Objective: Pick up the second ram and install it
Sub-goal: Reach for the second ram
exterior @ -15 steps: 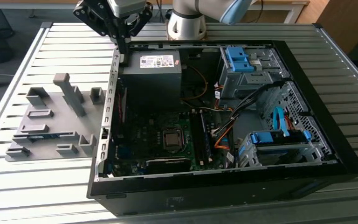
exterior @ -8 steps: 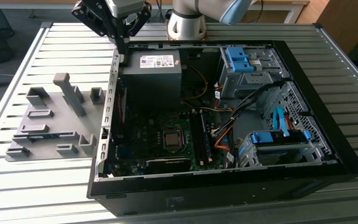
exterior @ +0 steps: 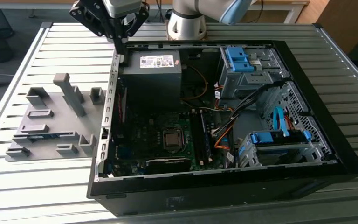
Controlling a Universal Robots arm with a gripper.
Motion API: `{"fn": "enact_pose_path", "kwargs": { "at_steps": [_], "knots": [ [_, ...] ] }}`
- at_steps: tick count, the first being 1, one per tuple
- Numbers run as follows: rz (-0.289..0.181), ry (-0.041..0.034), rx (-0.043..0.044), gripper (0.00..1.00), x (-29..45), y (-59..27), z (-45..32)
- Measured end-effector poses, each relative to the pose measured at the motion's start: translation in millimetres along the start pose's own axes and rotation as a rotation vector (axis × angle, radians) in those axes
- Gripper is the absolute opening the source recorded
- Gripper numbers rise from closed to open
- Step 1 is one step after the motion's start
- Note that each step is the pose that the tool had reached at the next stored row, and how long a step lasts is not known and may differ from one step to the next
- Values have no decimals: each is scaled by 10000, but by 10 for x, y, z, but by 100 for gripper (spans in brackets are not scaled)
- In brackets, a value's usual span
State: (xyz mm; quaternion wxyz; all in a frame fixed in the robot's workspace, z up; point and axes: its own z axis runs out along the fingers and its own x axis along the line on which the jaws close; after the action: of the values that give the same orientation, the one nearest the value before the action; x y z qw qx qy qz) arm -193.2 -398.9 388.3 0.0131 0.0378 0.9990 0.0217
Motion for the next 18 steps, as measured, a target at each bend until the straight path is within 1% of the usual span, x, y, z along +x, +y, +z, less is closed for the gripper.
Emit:
{"fn": "enact_pose_path", "kwargs": {
  "at_steps": [18],
  "knots": [
    [0,0,0,11,90,-7,4]
  ]
}}
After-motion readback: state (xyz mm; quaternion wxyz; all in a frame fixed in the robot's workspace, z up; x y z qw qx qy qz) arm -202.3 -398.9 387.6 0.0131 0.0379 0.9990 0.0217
